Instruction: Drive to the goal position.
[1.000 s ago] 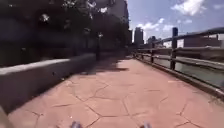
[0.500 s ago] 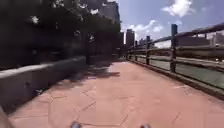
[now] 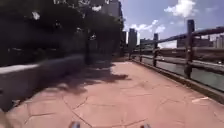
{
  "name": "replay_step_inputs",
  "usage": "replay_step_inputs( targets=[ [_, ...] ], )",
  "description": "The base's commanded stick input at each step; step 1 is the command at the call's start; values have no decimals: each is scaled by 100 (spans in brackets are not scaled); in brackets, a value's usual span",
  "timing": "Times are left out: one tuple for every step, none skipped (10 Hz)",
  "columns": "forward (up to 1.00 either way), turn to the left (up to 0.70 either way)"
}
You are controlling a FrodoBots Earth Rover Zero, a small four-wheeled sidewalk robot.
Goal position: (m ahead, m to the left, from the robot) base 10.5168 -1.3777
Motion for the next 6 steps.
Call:
replay_step_inputs(
  targets=[
    [100, 0],
    [100, 0],
    [100, 0],
    [100, 0],
    [100, 0],
    [100, 0]
  ],
)
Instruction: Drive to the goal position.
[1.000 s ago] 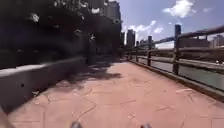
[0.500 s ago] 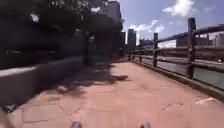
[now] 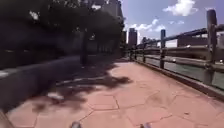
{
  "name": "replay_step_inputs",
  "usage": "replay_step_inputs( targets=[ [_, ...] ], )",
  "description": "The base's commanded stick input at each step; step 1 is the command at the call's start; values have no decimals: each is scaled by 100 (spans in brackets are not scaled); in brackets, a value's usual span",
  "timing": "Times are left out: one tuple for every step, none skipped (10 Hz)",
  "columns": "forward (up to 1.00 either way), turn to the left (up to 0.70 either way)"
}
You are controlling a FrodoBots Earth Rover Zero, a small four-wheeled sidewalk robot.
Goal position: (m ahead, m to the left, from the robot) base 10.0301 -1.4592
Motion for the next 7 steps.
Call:
replay_step_inputs(
  targets=[
    [100, 0],
    [100, 0],
    [100, 0],
    [100, 0],
    [100, 0],
    [100, 0],
    [100, 0]
  ],
)
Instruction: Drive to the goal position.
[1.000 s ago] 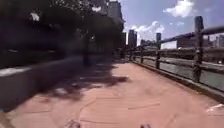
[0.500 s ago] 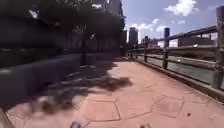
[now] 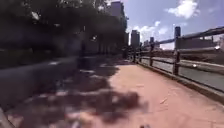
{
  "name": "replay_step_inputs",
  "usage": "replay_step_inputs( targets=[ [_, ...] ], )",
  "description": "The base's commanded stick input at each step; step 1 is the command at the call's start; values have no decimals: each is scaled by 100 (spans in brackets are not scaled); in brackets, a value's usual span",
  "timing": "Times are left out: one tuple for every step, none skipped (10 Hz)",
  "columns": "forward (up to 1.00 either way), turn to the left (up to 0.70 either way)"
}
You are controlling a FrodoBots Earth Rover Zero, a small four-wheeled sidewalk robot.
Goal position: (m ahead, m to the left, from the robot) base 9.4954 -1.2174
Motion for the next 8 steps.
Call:
replay_step_inputs(
  targets=[
    [100, 0],
    [100, 0],
    [100, 0],
    [100, 0],
    [100, 0],
    [100, 0],
    [100, 0],
    [100, 0]
  ],
)
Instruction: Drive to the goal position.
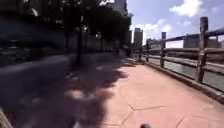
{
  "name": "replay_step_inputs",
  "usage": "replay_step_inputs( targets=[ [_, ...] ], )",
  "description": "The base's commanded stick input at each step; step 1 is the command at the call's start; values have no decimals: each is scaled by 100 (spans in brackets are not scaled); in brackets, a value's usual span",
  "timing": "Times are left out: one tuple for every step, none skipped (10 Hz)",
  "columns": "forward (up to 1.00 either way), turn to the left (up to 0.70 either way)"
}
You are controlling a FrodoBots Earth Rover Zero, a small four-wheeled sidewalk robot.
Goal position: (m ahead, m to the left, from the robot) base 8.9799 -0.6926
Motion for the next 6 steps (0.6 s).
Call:
replay_step_inputs(
  targets=[
    [100, 0],
    [100, 0],
    [100, -1],
    [100, -3],
    [100, -40],
    [100, -40]
  ],
)
